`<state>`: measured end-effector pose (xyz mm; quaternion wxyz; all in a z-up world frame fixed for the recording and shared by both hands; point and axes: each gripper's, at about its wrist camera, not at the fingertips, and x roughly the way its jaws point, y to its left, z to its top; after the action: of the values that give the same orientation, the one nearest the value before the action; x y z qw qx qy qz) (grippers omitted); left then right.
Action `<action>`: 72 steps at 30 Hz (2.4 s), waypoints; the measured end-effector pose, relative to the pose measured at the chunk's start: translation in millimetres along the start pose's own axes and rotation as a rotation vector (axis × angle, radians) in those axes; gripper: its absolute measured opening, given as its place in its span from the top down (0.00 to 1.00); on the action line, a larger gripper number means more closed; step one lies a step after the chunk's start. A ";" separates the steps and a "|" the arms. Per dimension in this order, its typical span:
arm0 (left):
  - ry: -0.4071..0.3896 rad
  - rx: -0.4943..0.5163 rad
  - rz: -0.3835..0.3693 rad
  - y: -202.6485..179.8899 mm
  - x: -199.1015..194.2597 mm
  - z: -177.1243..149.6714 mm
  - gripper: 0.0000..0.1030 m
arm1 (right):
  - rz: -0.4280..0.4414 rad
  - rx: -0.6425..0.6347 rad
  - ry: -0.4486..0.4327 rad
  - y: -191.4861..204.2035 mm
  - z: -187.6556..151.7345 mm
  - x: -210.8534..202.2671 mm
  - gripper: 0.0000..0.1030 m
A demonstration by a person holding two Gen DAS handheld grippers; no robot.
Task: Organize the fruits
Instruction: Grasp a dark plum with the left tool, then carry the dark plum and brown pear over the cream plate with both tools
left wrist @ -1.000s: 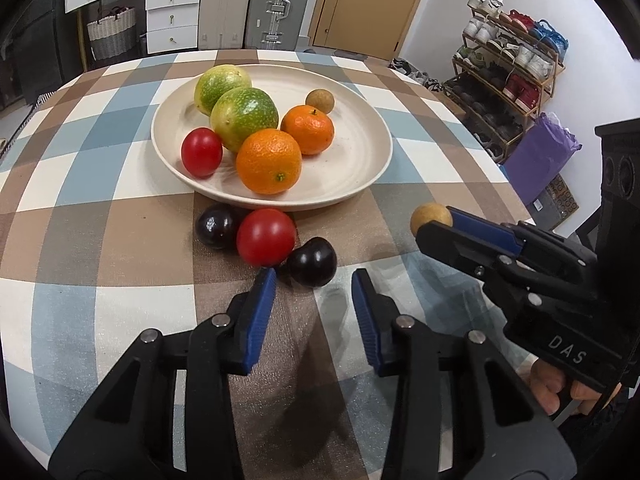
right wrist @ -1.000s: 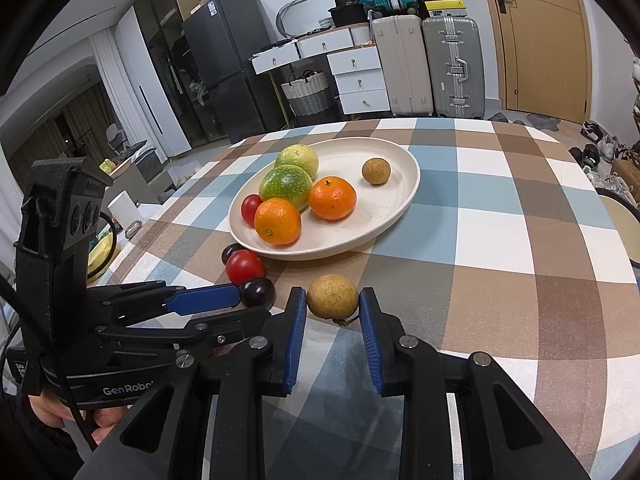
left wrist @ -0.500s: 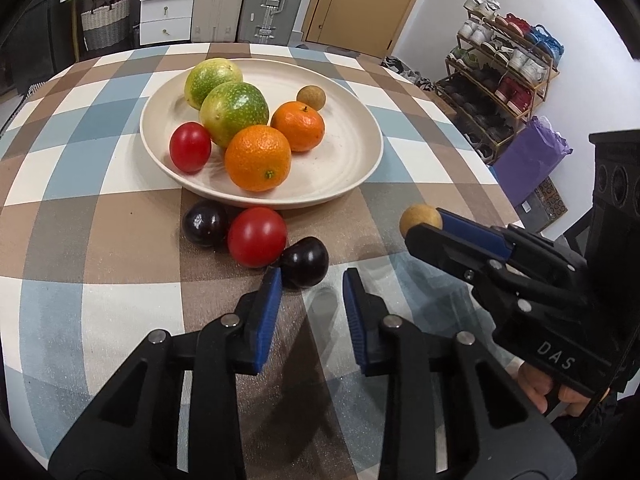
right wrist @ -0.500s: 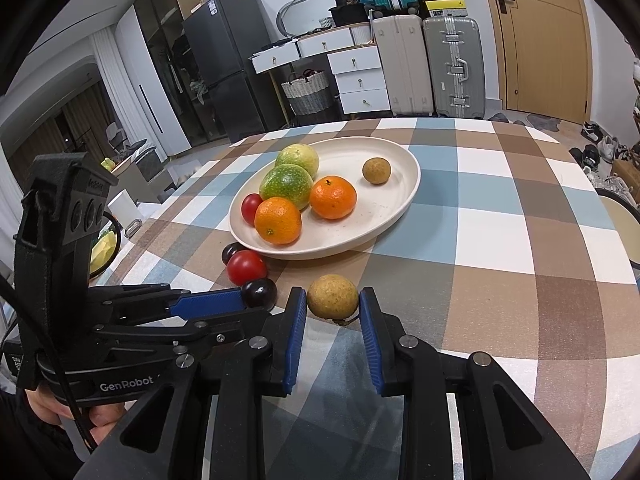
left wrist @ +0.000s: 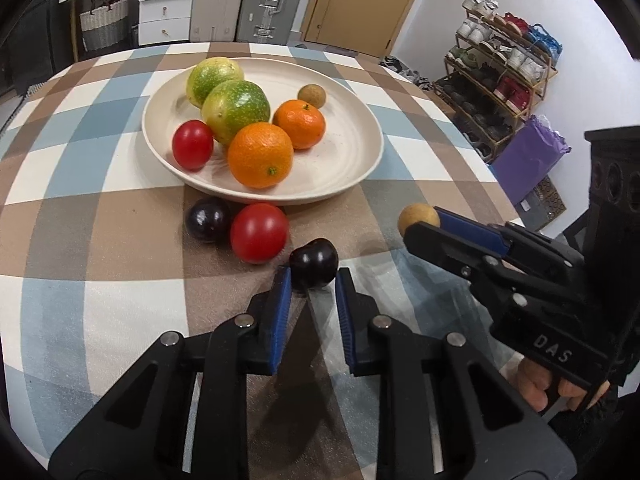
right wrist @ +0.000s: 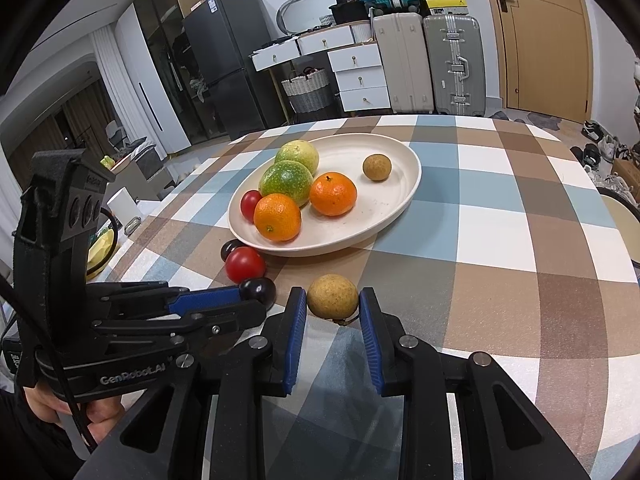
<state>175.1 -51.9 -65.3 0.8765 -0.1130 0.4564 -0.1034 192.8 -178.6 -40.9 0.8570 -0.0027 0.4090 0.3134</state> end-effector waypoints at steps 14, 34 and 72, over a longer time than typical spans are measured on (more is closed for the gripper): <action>-0.042 0.020 -0.047 0.0 -13.9 -7.7 0.81 | 0.010 0.002 -0.004 0.6 0.0 0.1 0.73; -0.203 0.054 0.002 9.6 -48.1 15.1 0.81 | 0.048 0.013 -0.096 4.6 7.7 -18.7 0.73; -0.216 0.133 -0.028 4.6 -5.3 64.9 0.81 | -0.018 0.036 -0.118 -15.9 59.4 31.2 0.73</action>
<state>225.9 -39.3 -26.3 0.9245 -0.0715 0.3500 -0.1330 257.5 -159.1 -27.3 0.8822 0.0276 0.3634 0.2981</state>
